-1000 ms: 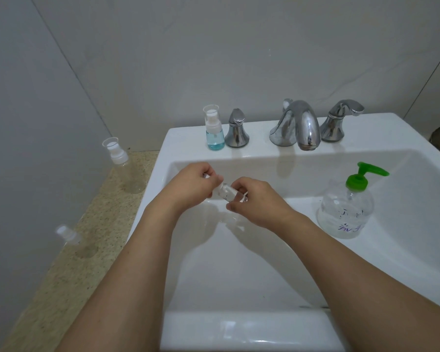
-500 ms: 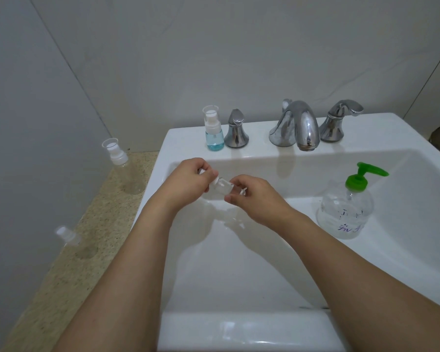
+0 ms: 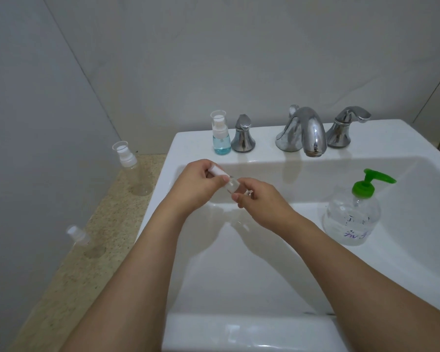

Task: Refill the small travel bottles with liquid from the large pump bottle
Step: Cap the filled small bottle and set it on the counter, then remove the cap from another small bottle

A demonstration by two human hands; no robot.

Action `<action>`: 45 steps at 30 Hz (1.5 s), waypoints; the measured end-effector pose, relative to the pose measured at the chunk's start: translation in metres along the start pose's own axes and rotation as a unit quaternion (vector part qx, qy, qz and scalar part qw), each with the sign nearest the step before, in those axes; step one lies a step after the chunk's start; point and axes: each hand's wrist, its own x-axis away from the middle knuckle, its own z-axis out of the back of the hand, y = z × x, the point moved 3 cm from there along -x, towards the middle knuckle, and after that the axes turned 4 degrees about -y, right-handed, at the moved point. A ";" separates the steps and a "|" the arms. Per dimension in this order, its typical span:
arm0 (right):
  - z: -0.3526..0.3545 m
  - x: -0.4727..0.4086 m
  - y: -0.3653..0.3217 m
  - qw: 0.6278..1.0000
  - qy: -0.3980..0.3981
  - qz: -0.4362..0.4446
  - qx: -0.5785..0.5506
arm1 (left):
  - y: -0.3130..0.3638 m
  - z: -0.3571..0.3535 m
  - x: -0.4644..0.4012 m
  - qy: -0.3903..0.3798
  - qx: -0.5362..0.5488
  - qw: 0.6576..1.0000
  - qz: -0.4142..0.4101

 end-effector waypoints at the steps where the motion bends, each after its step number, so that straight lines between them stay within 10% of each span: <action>1: 0.000 0.001 0.000 1.000 0.004 0.002 -0.007 | 0.001 0.000 0.001 0.012 0.001 1.000 -0.004; 7: -0.005 0.000 0.000 0.998 0.048 0.016 0.039 | 0.016 0.011 0.010 0.181 0.075 0.980 -0.039; 13: -0.008 0.001 -0.004 0.996 0.053 0.051 0.046 | 0.032 0.028 0.001 0.281 -0.087 0.952 -0.085; 36: -0.012 0.002 -0.004 0.996 0.025 0.054 0.064 | -0.002 0.028 -0.030 0.242 -0.084 0.967 0.016; 45: -0.016 0.007 -0.006 0.995 0.014 0.056 0.085 | -0.013 0.071 -0.003 0.385 -0.307 0.871 0.017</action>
